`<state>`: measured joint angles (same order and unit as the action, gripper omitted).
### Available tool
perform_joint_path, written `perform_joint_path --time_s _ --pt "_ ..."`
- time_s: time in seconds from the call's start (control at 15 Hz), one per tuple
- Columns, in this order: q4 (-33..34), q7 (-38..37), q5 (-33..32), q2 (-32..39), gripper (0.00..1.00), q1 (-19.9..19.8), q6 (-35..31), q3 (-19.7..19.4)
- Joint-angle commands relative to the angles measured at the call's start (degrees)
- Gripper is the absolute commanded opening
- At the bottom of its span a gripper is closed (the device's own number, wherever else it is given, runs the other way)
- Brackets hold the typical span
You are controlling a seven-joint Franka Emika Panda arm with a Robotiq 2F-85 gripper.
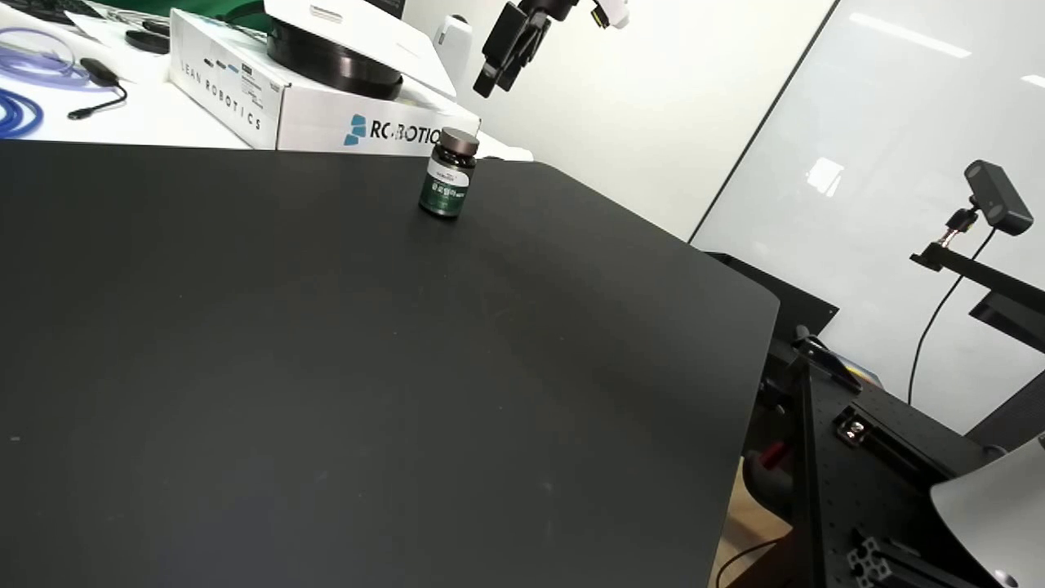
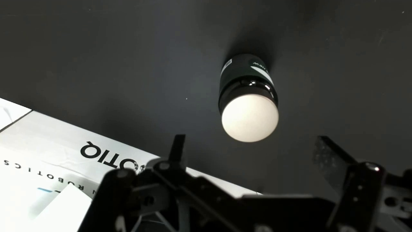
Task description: Move the bottle slightly down on the table
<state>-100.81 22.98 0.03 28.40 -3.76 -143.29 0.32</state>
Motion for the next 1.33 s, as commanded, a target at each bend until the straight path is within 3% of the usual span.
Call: perform_joint_path --time_s 0.0,0.47,1.0,1.07,1.13,1.27 --pt "0.64 -0.44 -0.35 1.87 1.00 -1.12 -2.81 1.30" --pt "0.70 0.09 -0.26 5.52 1.00 -2.10 -8.86 2.94" --pt "1.63 0.23 0.20 9.26 1.00 -3.90 -11.10 4.64" --pt "1.78 -0.07 0.46 9.59 0.75 -4.11 -10.96 4.90" --pt "2.10 -0.19 0.82 9.85 0.74 -4.40 -9.93 5.28" --pt "2.23 -0.32 1.05 10.22 0.60 -4.59 -9.86 5.63"
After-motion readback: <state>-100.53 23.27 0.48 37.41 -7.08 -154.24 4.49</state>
